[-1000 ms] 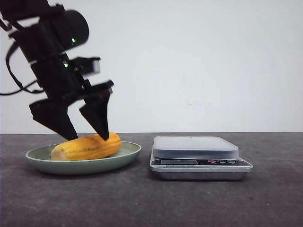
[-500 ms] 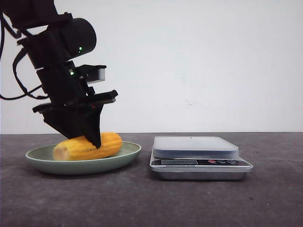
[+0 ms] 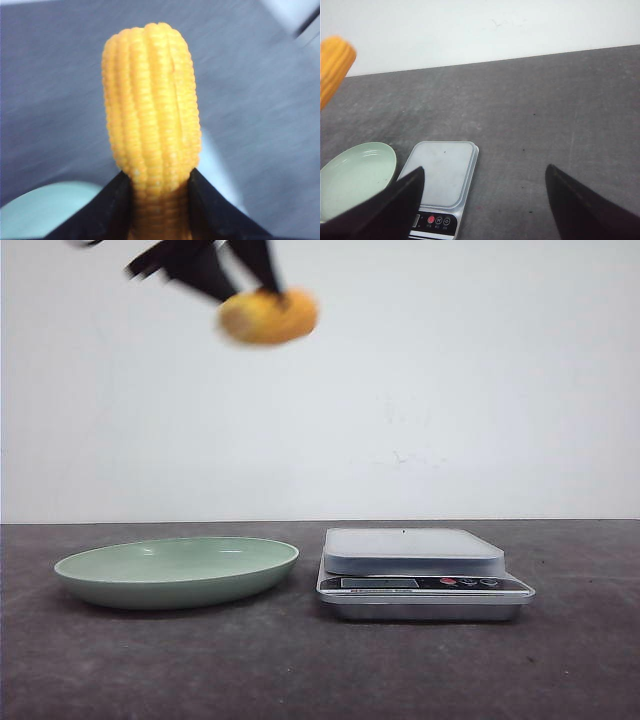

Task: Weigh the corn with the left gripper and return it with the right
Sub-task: 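Lift the corn with the left gripper and carry it over the scale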

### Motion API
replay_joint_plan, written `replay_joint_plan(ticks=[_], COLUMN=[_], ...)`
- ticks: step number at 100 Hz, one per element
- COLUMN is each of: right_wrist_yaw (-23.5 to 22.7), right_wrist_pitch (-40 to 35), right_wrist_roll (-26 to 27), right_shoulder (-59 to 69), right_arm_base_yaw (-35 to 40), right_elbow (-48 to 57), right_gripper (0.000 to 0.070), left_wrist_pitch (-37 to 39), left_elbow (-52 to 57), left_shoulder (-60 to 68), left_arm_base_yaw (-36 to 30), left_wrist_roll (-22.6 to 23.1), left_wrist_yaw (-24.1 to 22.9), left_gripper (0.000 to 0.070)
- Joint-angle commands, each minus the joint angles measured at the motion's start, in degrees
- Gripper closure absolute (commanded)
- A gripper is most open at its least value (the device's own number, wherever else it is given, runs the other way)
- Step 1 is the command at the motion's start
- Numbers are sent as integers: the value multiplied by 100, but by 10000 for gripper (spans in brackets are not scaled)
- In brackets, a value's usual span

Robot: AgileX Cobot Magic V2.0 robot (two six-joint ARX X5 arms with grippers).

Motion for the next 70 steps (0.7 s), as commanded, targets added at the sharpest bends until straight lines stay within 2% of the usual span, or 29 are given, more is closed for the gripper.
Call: replay_joint_plan(ticks=[1, 8, 15, 34, 70], right_wrist_yaw=[15, 22, 22, 22, 166], right_wrist_pitch=[28, 28, 26, 28, 50], right_wrist_roll=[63, 63, 63, 63, 17], right_shoulder=[28, 31, 31, 28, 28], right_arm_base_yaw=[7, 7, 7, 9, 96], right_elbow=[111, 111, 111, 111, 111], right_gripper=[218, 218, 218, 218, 218], left_wrist_pitch=[153, 468, 682, 879, 835], left_elbow=[170, 184, 186, 186, 186], left_shoulder=[273, 485, 717, 1569, 2503], left_arm_base_yaw=[-299, -616, -811, -1150, -1222], left_wrist_roll=[-439, -560, -750, -1237, -1467], left_wrist_yaw=[-341, -804, -1021, -1220, -1517], left_gripper=[690, 690, 689, 690, 690])
